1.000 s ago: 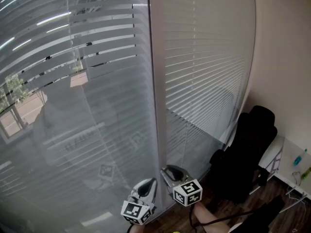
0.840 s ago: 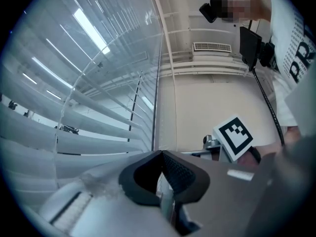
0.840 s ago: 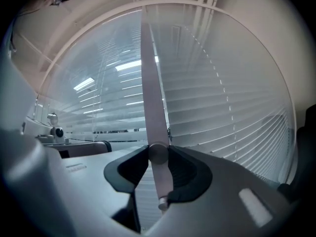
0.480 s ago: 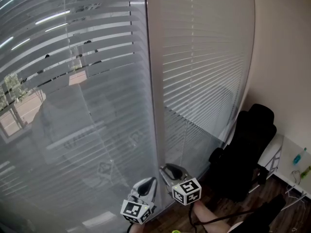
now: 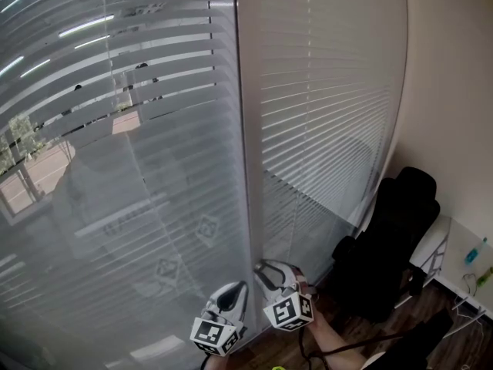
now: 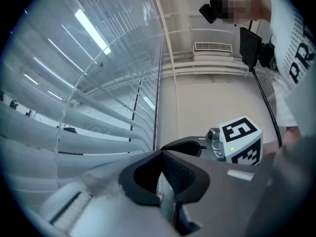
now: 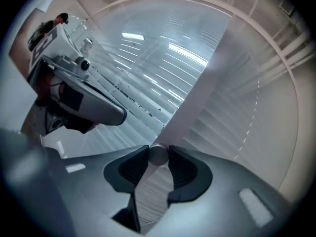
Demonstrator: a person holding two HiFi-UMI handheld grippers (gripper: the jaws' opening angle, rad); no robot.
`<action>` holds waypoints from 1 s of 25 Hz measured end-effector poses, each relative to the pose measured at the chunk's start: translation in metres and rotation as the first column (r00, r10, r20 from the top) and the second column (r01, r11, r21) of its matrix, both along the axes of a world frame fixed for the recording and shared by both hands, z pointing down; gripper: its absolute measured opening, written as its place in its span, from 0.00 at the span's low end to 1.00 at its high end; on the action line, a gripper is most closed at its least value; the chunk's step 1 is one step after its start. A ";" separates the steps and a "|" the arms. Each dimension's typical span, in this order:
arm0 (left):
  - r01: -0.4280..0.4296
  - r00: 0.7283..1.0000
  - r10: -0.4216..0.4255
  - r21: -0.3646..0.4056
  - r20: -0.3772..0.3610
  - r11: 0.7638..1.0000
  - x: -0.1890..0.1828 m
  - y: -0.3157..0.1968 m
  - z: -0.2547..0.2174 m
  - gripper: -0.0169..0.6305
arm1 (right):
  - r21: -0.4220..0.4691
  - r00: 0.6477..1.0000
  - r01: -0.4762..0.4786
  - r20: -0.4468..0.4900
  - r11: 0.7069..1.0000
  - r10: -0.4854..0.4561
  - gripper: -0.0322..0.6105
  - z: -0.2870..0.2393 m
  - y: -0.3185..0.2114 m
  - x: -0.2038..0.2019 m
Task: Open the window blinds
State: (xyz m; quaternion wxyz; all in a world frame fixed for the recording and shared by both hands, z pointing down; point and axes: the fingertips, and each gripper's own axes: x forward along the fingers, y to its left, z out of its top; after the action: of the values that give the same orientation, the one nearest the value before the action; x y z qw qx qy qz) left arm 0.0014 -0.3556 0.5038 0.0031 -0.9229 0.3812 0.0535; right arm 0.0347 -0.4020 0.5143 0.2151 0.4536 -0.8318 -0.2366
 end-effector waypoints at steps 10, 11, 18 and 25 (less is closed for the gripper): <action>-0.002 1.000 0.002 -0.001 0.004 1.000 0.001 -0.002 0.001 0.02 | -0.089 0.976 0.015 0.219 0.996 0.005 0.26 -0.001 -0.002 0.003; -0.003 1.000 0.003 -0.001 0.005 1.000 0.002 -0.002 0.001 0.02 | -0.103 0.967 0.019 0.253 0.995 0.008 0.26 -0.001 -0.002 0.004; -0.008 1.000 0.008 -0.003 0.007 1.000 0.003 -0.002 0.002 0.02 | -0.169 0.915 0.046 0.402 0.985 0.026 0.26 -0.001 -0.003 0.007; -0.010 1.000 0.010 -0.004 0.004 1.000 0.003 -0.002 0.002 0.02 | -0.213 0.863 0.068 0.502 0.975 0.049 0.26 0.000 -0.004 0.010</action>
State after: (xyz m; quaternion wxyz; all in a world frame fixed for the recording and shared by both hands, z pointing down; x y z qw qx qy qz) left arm 0.0045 -0.3572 0.5058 0.0019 -0.9249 0.3768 0.0509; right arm 0.0450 -0.4064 0.5143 0.0385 0.4686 -0.8824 -0.0160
